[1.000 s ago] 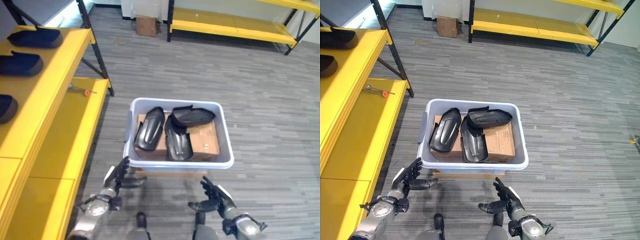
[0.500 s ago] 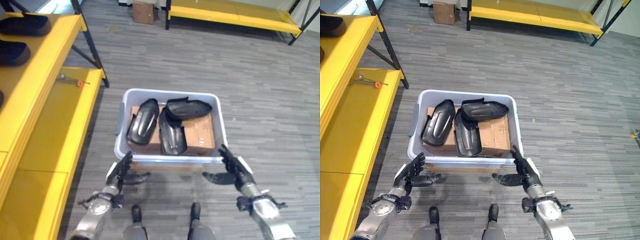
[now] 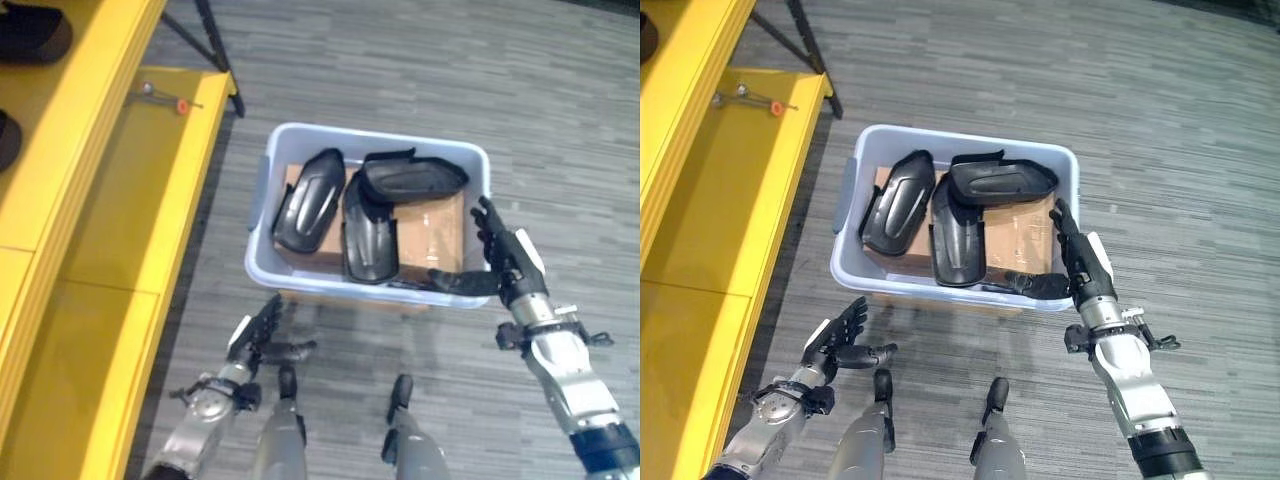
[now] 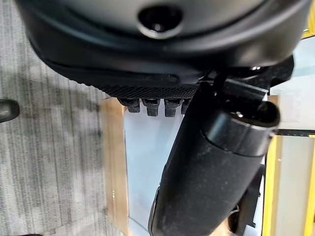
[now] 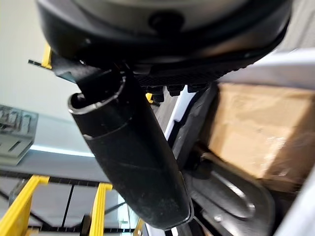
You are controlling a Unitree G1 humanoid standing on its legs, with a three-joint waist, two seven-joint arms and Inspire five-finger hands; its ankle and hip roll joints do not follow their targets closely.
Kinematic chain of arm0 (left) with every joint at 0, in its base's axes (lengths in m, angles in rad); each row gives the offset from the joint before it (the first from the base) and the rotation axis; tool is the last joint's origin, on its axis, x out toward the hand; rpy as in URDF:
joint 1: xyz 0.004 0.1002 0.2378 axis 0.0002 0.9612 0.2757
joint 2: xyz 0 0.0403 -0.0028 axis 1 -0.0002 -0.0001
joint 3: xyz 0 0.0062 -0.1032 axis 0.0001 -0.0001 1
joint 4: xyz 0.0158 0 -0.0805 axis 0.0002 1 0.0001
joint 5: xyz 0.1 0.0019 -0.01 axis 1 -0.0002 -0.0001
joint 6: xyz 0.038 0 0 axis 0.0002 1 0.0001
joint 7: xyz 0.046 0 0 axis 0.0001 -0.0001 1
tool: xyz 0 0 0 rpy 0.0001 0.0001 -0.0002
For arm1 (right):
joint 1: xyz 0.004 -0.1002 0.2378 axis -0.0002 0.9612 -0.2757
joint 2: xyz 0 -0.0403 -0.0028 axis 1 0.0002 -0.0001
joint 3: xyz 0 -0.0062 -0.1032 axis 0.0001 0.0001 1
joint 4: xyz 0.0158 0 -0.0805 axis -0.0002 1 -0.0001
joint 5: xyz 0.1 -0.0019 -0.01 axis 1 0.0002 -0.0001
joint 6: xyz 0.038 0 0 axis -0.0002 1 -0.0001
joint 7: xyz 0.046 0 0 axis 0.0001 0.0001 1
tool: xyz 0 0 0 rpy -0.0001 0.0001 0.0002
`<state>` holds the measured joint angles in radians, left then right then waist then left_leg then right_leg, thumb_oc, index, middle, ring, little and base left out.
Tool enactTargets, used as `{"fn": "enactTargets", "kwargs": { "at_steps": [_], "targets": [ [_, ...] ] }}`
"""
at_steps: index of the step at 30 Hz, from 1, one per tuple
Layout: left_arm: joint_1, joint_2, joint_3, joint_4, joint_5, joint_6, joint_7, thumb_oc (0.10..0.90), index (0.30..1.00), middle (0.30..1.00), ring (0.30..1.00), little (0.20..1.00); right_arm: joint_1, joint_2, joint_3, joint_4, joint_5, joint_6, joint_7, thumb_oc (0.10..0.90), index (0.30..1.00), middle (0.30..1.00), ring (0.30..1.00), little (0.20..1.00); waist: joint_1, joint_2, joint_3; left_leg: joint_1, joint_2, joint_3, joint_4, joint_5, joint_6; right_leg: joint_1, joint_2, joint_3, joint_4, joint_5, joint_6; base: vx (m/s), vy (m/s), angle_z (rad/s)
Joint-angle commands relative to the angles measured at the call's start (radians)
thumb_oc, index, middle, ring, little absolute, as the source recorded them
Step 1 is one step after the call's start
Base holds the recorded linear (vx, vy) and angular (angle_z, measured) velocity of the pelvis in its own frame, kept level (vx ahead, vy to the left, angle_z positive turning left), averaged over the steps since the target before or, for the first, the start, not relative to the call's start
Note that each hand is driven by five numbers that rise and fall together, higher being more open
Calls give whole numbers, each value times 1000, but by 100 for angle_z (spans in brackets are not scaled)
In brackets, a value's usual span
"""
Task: Move parts from the plastic box to the shelf.
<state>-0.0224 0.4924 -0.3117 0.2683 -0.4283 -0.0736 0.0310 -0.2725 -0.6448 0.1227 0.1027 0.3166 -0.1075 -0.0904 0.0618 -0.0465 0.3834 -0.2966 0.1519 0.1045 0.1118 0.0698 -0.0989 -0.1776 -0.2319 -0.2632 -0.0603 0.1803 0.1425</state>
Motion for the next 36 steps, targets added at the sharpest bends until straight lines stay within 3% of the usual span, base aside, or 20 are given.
{"fn": "enactTargets", "kwargs": {
  "at_steps": [1,15,23,29,36],
  "targets": [
    [-33,27,7,-70,-38,-85,-2,900,1000,1000,1000,1000,-128,-79,-37,-49,-27,-98,-107,900,1000,1000,1000,1000,12,-7,-44,-26,17,-20,41,1,12,16,-85,27,170,-102,49,-21,15,9],
    [-61,39,-30,-85,-66,-83,36,900,1000,1000,1000,1000,-492,-113,88,103,-50,-54,-222,900,1000,1000,1000,1000,49,3,12,-80,13,-37,46,16,16,-26,-91,14,184,-101,40,-6,5,4],
    [-99,41,-42,-96,-81,-81,54,900,1000,1000,1000,1000,-692,-90,164,203,-67,-18,-270,900,1000,1000,1000,1000,53,0,32,-100,7,-35,52,14,20,-43,-94,16,190,-89,37,-9,19,2],
    [-126,50,-51,-105,-100,-81,81,900,1000,1000,1000,1000,-897,-25,234,427,6,7,-304,900,1000,1000,1000,1000,62,-11,40,-112,2,-35,52,14,23,-53,-95,17,184,-67,36,1,22,0],
    [-146,49,-59,-106,-116,-82,101,900,1000,1000,1000,1000,-1025,10,291,623,63,22,-303,900,1000,1000,1000,1000,67,-19,46,-124,2,-32,47,18,23,-61,-90,19,176,-56,34,0,0,0]
  ]
}}
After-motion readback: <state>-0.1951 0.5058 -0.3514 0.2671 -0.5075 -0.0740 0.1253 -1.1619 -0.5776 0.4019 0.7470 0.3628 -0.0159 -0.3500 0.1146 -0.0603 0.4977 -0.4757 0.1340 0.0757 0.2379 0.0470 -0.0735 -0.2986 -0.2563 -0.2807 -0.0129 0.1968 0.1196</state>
